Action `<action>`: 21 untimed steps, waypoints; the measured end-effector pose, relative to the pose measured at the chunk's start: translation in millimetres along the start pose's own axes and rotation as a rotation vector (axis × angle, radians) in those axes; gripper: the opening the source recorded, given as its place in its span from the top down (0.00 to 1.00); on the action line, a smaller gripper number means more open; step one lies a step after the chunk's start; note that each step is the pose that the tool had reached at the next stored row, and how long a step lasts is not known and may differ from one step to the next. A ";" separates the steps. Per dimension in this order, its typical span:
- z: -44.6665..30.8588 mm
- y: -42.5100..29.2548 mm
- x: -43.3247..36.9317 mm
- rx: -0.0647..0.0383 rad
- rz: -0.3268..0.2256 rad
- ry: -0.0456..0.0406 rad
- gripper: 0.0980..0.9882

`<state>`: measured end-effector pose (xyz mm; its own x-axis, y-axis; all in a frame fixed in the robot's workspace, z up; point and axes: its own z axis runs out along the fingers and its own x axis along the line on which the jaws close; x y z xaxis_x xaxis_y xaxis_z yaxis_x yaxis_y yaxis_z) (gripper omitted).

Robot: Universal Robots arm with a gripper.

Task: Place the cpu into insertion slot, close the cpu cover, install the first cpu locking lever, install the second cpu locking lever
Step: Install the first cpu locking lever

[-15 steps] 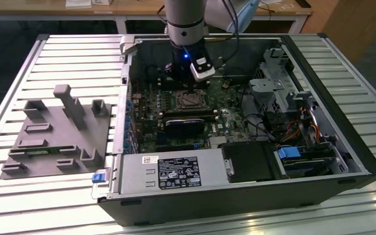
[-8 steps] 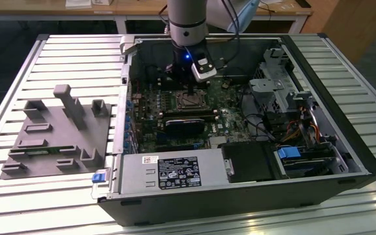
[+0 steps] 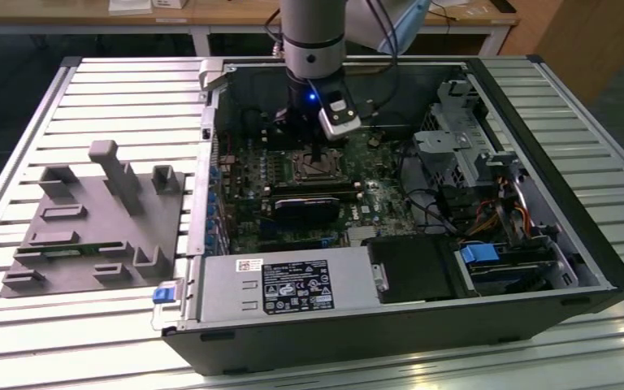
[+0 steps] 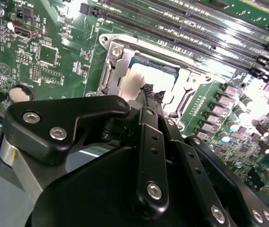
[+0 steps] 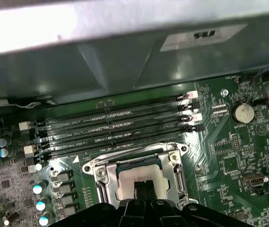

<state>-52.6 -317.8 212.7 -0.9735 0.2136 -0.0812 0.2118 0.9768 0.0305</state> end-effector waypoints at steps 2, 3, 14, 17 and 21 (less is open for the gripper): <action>0.2 -1.0 -0.5 0.004 0.001 0.0052 1.00; 0.2 -1.4 -0.9 0.005 0.002 0.0063 1.00; -4.8 -1.3 -1.7 0.009 0.006 0.0057 1.00; -10.8 -1.1 -2.2 0.009 0.007 0.0056 1.00; -15.4 -1.0 -2.6 0.011 0.009 0.0052 1.00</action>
<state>-51.6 -319.5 228.3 -0.9721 0.2222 -0.0758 0.2212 0.9750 0.0206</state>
